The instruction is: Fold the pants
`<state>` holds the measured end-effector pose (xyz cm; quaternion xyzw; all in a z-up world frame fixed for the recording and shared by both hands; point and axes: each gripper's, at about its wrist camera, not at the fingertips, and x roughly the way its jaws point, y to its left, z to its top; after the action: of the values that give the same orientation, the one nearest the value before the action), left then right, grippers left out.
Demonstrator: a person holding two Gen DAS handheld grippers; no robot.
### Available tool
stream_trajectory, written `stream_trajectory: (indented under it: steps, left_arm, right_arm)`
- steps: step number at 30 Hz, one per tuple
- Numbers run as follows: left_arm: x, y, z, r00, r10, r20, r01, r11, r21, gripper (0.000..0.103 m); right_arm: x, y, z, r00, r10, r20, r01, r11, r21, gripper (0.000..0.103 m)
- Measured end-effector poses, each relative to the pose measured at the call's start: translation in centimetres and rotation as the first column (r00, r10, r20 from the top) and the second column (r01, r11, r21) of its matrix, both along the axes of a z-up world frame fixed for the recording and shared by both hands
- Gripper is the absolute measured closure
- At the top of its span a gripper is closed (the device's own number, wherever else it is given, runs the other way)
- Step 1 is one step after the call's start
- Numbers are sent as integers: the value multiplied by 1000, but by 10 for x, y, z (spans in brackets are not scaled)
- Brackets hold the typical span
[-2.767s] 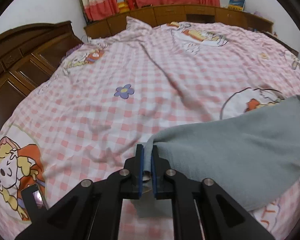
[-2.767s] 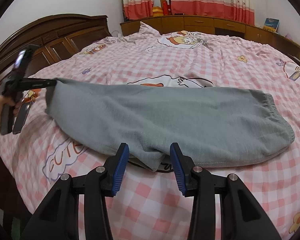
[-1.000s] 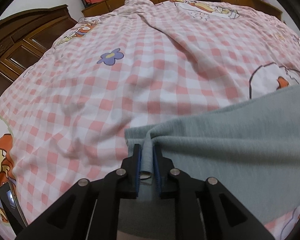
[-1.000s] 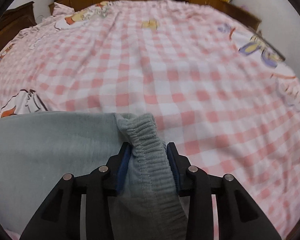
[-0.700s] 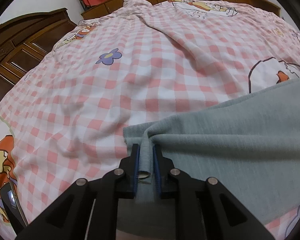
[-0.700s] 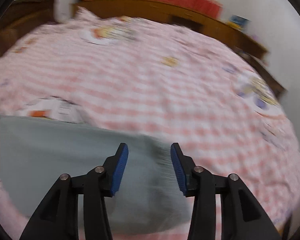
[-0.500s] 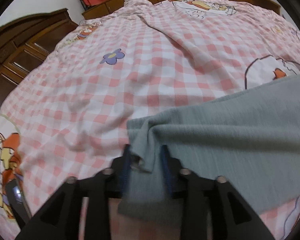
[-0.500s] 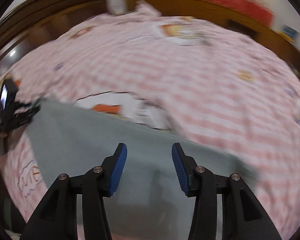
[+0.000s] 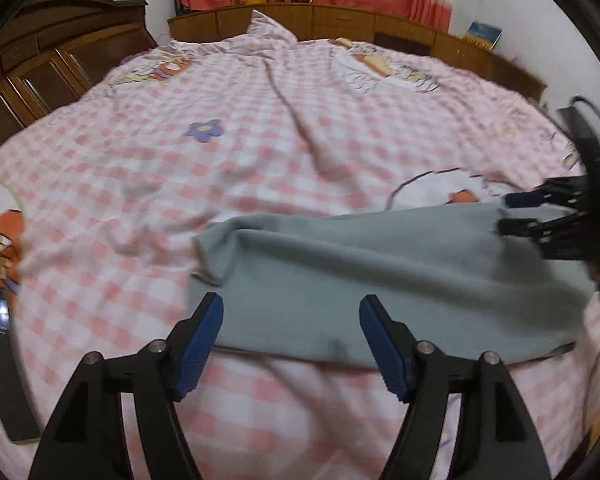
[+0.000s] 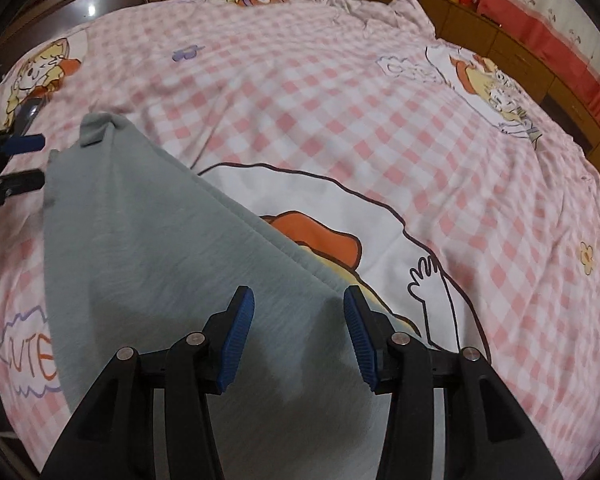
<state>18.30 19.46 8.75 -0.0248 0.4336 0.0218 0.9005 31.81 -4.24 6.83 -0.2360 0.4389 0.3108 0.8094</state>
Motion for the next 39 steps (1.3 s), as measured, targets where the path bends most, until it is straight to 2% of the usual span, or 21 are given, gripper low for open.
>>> stream_trajectory:
  steps: [5,7,13,15,18,19,20,22,25,27,31,36,39]
  left_arm:
    - [9,-17,-22,999,-4,-43,3,1000,-29,29]
    - [8,-22,-30,999,-7,-50,4,999,-51,29]
    - [7,-25,-45,998,8,-55,-10,999,-34,28]
    - [7,-22,-46,999,18,-50,-21,998,-56,28]
    - [7,-18,-49,999,26,-43,-29,996,-79,28]
    - [8,-18,-50,999,29,-43,-33,996,-81,27]
    - [8,-18,-51,998,36,-43,-39,996,-84,27]
    - [7,-21,-52,999,36,-35,-39,997,-69,27]
    - [4,-23,-53,1000,25,-17,-26,999,-46,27]
    - [4,-23,-55,1000,22,-12,-23,999,-46,26]
    - [3,-21,-55,1000,26,-8,-27,998,-57,26]
    - [-6,-16,-49,1000,29,-2,-29,998,-59,26]
    - [-15,-4,-42,998,67,0,-67,996,-55,26]
  right_arm:
    - [5,1,-10,999,30,-46,-30,999,-10,61]
    - [6,3,-15,998,46,-45,-47,998,-28,61]
    - [8,10,-18,996,83,-18,-84,995,-54,61]
    - [6,11,-21,995,98,-24,-99,994,-52,68]
    - [2,11,-20,993,114,-24,-115,992,-48,85]
    - [2,10,-20,994,110,-18,-111,992,-57,95]
    - [3,10,-20,995,102,-8,-102,993,-65,101]
    - [2,8,-15,996,84,23,-83,995,-49,101]
    - [-1,0,4,994,16,113,-20,999,29,102]
    - [9,-7,7,994,-48,94,42,997,71,102]
    - [19,-1,-14,993,-72,99,73,997,-16,102]
    - [21,3,-37,991,-95,91,100,994,-51,102]
    - [20,8,-44,988,-103,113,113,990,-87,102]
